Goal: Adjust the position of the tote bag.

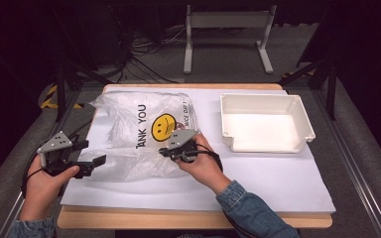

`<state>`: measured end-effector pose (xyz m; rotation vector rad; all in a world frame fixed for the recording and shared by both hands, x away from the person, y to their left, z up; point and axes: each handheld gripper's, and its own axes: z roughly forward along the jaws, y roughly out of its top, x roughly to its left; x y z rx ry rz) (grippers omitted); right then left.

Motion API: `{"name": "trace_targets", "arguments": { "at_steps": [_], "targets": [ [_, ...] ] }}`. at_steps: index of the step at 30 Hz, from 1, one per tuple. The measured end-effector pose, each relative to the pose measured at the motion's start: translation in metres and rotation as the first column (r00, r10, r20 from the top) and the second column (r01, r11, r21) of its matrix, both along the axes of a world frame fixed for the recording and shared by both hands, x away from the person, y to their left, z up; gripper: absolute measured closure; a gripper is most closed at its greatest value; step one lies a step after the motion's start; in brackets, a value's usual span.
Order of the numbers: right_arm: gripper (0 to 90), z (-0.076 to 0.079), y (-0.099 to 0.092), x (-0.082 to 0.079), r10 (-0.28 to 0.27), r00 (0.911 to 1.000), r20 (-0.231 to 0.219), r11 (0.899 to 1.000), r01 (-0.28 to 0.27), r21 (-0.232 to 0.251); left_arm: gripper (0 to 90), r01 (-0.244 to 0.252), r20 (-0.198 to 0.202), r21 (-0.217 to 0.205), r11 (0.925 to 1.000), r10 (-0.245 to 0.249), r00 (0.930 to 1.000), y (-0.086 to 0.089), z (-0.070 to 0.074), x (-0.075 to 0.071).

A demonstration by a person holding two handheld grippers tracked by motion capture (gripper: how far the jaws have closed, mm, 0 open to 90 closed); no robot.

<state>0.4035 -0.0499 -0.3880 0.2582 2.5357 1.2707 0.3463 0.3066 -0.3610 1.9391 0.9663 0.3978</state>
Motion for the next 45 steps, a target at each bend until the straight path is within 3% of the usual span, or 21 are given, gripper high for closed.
{"name": "trace_targets", "arguments": {
  "at_steps": [10, 17, 31, 45],
  "targets": [
    [89.6, 0.019, -0.025, -0.01, -0.008, 0.9993, 0.035, 1.0, 0.008, 0.006, 13.4, -0.014, 0.052, -0.035, 0.9993, 0.016, 0.9985, 0.005, 0.012, 0.001],
    [89.7, 0.024, -0.045, -0.013, -0.053, 0.9976, 0.045, 0.999, 0.053, 0.008, 13.5, -0.015, 0.077, -0.053, 0.9985, 0.019, 0.9969, 0.005, 0.018, 0.003],
    [89.6, 0.03, -0.085, -0.02, -0.122, 0.9918, 0.04, 0.993, 0.122, 0.0, 13.5, -0.001, 0.084, -0.075, 0.9972, 0.007, 0.9965, 0.001, 0.021, 0.013],
    [89.6, 0.032, -0.12, -0.032, -0.173, 0.9844, 0.03, 0.985, 0.173, -0.001, 13.4, 0.035, 0.082, -0.055, 0.9979, -0.031, 0.9962, -0.01, 0.019, 0.026]
  ]
}}
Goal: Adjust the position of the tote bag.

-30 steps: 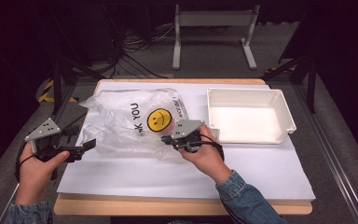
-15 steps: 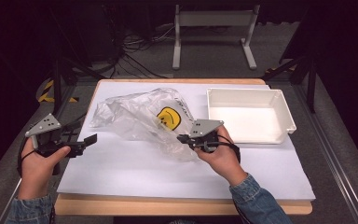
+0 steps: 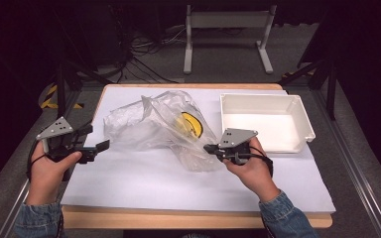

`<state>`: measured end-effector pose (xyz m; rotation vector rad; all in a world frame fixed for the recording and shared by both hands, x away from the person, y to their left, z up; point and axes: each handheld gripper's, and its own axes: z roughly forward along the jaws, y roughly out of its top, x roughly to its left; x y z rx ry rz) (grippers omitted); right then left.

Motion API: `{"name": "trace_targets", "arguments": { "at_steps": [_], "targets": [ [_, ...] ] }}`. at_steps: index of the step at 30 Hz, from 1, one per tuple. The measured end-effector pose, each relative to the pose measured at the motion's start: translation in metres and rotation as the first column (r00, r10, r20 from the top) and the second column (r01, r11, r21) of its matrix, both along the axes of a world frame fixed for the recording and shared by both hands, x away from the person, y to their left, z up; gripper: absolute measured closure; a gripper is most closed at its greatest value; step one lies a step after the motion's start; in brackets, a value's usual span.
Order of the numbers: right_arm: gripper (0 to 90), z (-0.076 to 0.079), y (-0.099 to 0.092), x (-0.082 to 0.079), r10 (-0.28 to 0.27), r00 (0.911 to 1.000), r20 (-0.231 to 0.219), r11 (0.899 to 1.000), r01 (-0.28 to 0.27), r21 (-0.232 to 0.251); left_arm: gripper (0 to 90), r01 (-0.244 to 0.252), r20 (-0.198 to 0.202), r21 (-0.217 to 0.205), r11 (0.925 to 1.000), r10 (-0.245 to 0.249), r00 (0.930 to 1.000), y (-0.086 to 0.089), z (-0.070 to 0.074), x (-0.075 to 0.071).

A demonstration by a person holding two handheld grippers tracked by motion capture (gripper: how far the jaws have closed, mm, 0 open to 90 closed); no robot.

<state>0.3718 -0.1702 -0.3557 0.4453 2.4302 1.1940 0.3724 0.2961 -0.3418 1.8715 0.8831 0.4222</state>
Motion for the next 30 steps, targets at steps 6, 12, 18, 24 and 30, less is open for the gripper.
{"name": "trace_targets", "arguments": {
  "at_steps": [6, 12, 18, 24, 30],
  "targets": [
    [89.7, -0.003, -0.011, -0.005, -0.018, 0.9997, -0.015, 1.0, 0.018, -0.011, 13.4, 0.005, -0.004, 0.001, 1.0, -0.005, 1.0, -0.004, -0.001, 0.005],
    [89.7, -0.012, -0.022, -0.008, -0.03, 0.9985, -0.046, 0.999, 0.029, -0.031, 13.4, 0.019, -0.004, 0.006, 0.9998, -0.019, 0.9998, -0.009, -0.002, 0.011],
    [89.6, -0.022, -0.03, -0.009, -0.038, 0.9962, -0.078, 0.998, 0.034, -0.052, 13.4, 0.028, -0.009, 0.019, 0.9994, -0.027, 0.9996, -0.013, -0.004, 0.014],
    [89.6, -0.032, -0.039, -0.01, -0.042, 0.9932, -0.109, 0.997, 0.034, -0.074, 12.9, 0.023, -0.017, 0.036, 0.9991, -0.022, 0.9996, -0.016, -0.009, 0.019],
    [89.6, -0.039, -0.046, -0.011, -0.052, 0.9901, -0.13, 0.996, 0.042, -0.083, 11.5, 0.028, -0.024, 0.068, 0.9972, -0.027, 0.9994, -0.023, -0.017, 0.027]
  ]
}}
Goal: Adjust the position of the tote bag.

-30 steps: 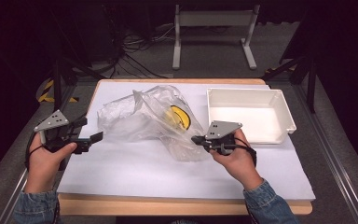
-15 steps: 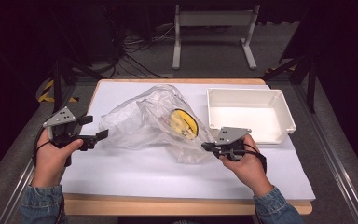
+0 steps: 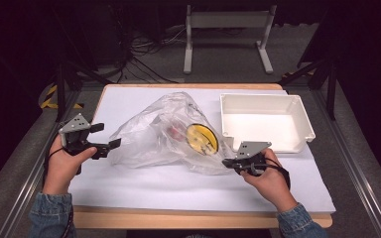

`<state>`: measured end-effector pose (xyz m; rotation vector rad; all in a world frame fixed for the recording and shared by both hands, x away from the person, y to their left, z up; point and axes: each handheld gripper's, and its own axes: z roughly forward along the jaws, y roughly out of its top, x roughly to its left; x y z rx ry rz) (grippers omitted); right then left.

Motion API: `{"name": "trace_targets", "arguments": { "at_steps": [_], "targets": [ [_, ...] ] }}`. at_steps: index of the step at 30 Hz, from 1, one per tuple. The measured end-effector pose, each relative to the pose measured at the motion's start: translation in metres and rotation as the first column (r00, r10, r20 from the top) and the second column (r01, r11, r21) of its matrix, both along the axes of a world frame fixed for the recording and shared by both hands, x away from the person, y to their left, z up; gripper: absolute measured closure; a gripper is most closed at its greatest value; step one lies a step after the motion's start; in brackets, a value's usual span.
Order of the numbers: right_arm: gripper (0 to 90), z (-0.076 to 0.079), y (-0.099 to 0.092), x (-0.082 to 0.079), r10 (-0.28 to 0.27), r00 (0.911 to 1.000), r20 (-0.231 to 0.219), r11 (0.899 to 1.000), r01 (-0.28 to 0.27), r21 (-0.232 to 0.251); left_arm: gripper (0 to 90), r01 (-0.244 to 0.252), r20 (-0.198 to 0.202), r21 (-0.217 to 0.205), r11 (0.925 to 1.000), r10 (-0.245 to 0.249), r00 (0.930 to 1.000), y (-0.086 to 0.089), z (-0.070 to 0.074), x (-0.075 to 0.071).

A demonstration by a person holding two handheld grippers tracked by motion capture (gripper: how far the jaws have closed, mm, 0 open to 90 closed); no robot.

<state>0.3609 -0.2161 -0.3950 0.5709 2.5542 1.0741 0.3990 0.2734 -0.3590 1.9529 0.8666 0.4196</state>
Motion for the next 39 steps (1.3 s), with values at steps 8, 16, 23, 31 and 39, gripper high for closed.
{"name": "trace_targets", "arguments": {
  "at_steps": [8, 16, 23, 31, 39],
  "targets": [
    [89.6, -0.007, -0.007, 0.0, -0.008, 0.9996, -0.028, 1.0, 0.008, -0.011, 9.3, 0.054, -0.008, 0.047, 0.9975, -0.054, 0.9985, -0.016, -0.01, 0.01],
    [89.6, -0.012, -0.011, -0.002, -0.008, 0.9987, -0.05, 1.0, 0.007, -0.02, 30.8, 0.159, -0.02, 0.064, 0.9852, -0.158, 0.9872, -0.032, -0.017, 0.017],
    [89.5, -0.013, -0.014, -0.003, -0.015, 0.9984, -0.055, 1.0, 0.014, -0.014, 89.9, 0.247, -0.066, 0.032, 0.9684, -0.245, 0.9673, -0.031, -0.003, 0.007],
    [89.4, -0.013, -0.012, 0.0, -0.008, 0.9981, -0.062, 1.0, 0.007, -0.016, 90.0, 0.316, -0.031, -0.041, 0.948, -0.317, 0.9479, -0.02, 0.023, -0.015],
    [86.8, -0.012, -0.008, 0.005, 0.011, 0.9981, -0.061, 1.0, -0.012, -0.013, 90.0, 0.283, 0.039, -0.075, 0.9563, -0.28, 0.9591, -0.016, 0.031, -0.025]
  ]
}}
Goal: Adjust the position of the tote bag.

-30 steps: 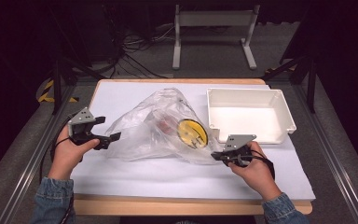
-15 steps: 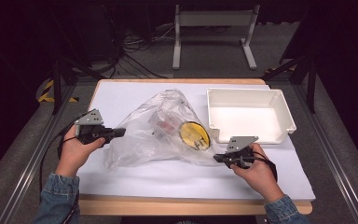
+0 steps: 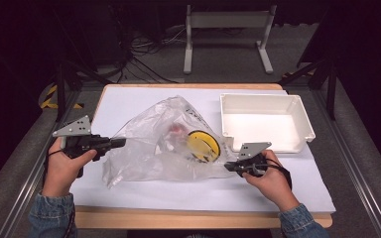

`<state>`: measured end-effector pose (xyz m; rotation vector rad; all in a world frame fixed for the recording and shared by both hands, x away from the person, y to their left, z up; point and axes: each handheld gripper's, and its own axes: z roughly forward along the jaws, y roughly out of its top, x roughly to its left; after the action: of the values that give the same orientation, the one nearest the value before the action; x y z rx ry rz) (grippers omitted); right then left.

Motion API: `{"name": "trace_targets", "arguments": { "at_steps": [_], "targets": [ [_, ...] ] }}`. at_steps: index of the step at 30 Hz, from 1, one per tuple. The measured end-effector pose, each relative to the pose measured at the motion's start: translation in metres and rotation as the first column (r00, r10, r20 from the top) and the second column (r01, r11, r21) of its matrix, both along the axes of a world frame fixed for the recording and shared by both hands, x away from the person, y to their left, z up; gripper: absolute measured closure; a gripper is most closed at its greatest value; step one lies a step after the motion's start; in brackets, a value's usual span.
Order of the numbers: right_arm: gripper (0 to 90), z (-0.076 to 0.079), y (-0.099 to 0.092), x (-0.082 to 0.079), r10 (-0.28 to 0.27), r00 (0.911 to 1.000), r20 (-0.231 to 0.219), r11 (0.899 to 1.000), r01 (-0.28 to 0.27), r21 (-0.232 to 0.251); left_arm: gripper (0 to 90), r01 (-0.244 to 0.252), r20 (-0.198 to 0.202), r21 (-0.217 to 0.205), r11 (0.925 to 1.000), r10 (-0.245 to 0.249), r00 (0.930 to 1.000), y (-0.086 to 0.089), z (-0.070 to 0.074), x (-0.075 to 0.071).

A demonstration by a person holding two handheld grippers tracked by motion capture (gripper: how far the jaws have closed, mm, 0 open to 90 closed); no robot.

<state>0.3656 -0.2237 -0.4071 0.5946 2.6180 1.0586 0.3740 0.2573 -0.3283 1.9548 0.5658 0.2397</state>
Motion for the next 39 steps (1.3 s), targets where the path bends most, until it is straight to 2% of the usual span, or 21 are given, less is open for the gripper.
{"name": "trace_targets", "arguments": {
  "at_steps": [2, 5, 8, 9, 10, 14, 17, 18, 21, 24, 25, 26, 28, 33, 35, 39],
  "targets": [
    [85.3, 0.001, 0.001, 0.0, 0.001, 1.0, 0.0, 1.0, -0.001, 0.003, 90.0, -0.009, 0.014, -0.011, 0.9999, 0.009, 0.9999, -0.001, 0.001, -0.001],
    [76.2, 0.006, 0.002, -0.001, 0.014, 0.9999, 0.007, 0.999, -0.014, 0.029, 89.9, -0.029, 0.047, -0.033, 0.9991, 0.03, 0.9984, -0.005, 0.005, -0.002],
    [65.3, 0.014, 0.003, -0.003, 0.022, 0.9997, 0.014, 0.998, -0.022, 0.059, 89.8, -0.041, 0.058, -0.052, 0.9978, 0.044, 0.9973, -0.008, 0.006, -0.003],
    [65.3, 0.014, 0.003, -0.003, 0.022, 0.9997, 0.014, 0.998, -0.022, 0.059, 89.9, -0.041, 0.058, -0.052, 0.9978, 0.044, 0.9973, -0.008, 0.006, -0.003],
    [61.3, 0.016, 0.003, -0.005, 0.023, 0.9995, 0.02, 0.997, -0.025, 0.068, 89.9, -0.043, 0.066, -0.061, 0.9972, 0.047, 0.9967, -0.009, 0.007, -0.002],
    [49.5, 0.036, 0.004, -0.011, 0.029, 0.9972, 0.068, 0.99, -0.038, 0.133, 89.8, -0.034, 0.074, -0.082, 0.9961, 0.04, 0.9965, -0.014, 0.008, -0.001],
    [46.1, 0.047, 0.007, -0.013, 0.03, 0.9944, 0.102, 0.983, -0.048, 0.176, 89.8, -0.03, 0.071, -0.086, 0.9958, 0.036, 0.9968, -0.016, 0.009, -0.002],
    [46.1, 0.047, 0.007, -0.013, 0.03, 0.9944, 0.102, 0.983, -0.048, 0.176, 89.8, -0.028, 0.079, -0.089, 0.9957, 0.035, 0.9962, -0.018, 0.009, -0.002],
    [42.6, 0.054, 0.02, -0.013, 0.028, 0.9912, 0.13, 0.972, -0.057, 0.227, 89.9, -0.023, 0.08, -0.098, 0.9949, 0.03, 0.9964, -0.023, 0.009, -0.002],
    [42.9, 0.056, 0.03, -0.013, 0.043, 0.9909, 0.128, 0.967, -0.074, 0.244, 89.8, -0.017, 0.081, -0.099, 0.9949, 0.025, 0.9964, -0.025, 0.009, -0.002],
    [47.1, 0.059, 0.045, -0.013, 0.083, 0.9879, 0.131, 0.958, -0.115, 0.261, 89.8, -0.015, 0.082, -0.105, 0.9943, 0.024, 0.9964, -0.027, 0.009, -0.002],
    [47.1, 0.059, 0.045, -0.013, 0.083, 0.9879, 0.131, 0.958, -0.115, 0.261, 89.8, -0.015, 0.082, -0.105, 0.9943, 0.024, 0.9964, -0.027, 0.009, -0.002],
    [51.9, 0.063, 0.063, -0.013, 0.124, 0.9831, 0.134, 0.952, -0.156, 0.264, 89.7, -0.012, 0.083, -0.105, 0.9944, 0.021, 0.9964, -0.028, 0.009, -0.002],
    [63.4, 0.065, 0.097, -0.011, 0.196, 0.9733, 0.12, 0.947, -0.22, 0.234, 89.5, -0.008, 0.077, -0.112, 0.9936, 0.017, 0.9968, -0.029, 0.008, -0.002],
    [68.9, 0.065, 0.115, -0.01, 0.23, 0.9666, 0.113, 0.943, -0.25, 0.218, 89.4, -0.009, 0.076, -0.114, 0.9934, 0.018, 0.997, -0.029, 0.008, -0.002],
    [73.6, 0.061, 0.134, -0.008, 0.257, 0.9617, 0.094, 0.94, -0.272, 0.205, 89.2, -0.007, 0.077, -0.114, 0.9934, 0.016, 0.9969, -0.029, 0.008, -0.001]
  ]
}}
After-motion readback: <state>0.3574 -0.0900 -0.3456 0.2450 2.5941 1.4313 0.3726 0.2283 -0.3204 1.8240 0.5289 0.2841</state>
